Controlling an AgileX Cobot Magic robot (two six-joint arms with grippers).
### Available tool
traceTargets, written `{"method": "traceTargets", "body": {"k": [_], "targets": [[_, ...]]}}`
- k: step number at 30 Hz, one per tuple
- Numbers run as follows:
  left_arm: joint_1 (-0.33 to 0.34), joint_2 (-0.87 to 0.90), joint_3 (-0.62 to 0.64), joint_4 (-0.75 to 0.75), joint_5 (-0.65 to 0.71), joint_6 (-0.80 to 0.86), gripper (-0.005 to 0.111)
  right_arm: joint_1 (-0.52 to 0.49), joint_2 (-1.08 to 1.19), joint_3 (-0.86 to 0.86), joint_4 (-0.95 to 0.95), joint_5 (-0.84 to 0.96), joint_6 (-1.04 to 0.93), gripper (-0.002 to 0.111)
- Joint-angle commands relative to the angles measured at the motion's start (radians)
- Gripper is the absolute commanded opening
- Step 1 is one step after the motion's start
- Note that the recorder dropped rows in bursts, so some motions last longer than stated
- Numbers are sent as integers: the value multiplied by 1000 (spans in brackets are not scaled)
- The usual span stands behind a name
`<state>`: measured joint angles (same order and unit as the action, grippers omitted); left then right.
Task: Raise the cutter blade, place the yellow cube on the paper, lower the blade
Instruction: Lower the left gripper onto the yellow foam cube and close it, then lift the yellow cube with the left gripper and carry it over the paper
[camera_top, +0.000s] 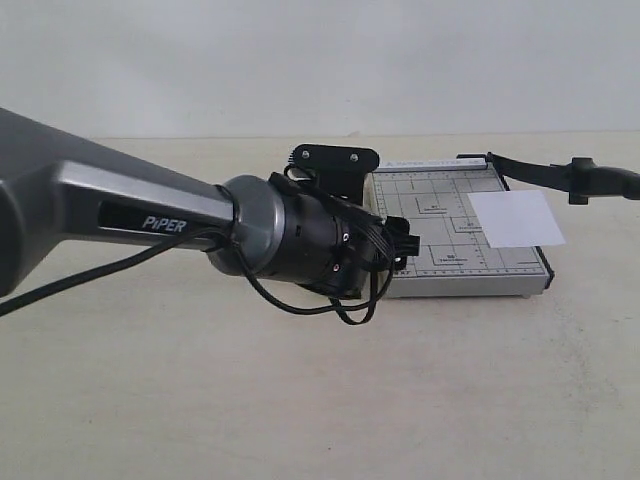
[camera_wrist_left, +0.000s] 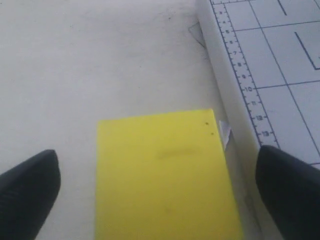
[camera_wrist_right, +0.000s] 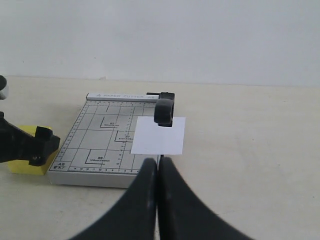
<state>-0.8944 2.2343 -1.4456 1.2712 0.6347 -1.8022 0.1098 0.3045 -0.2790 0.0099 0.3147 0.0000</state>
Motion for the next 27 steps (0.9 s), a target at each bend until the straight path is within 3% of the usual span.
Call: {"method": "traceTargets", "body": {"k": [1,5,9,19,24,27], "targets": [[24,22,-1,10,-13,-29,105,2,-2,0,3,-13,0,0],[37,50,-36,10,-40,-40,100,2,-2,0,3,-15,0,0],[41,75,-83,1,-44,-9,83,2,-2,-2,3,-18,0,0],[41,53,-84,-1,158,95,5,2,-2,-2,3,-18,0,0],[27,-33,-84,-29,146,286,5,2,-2,-2,3,-18,0,0],[6,-114,-84,-203,65,612,5,2,-2,-2,3,-18,0,0]]}}
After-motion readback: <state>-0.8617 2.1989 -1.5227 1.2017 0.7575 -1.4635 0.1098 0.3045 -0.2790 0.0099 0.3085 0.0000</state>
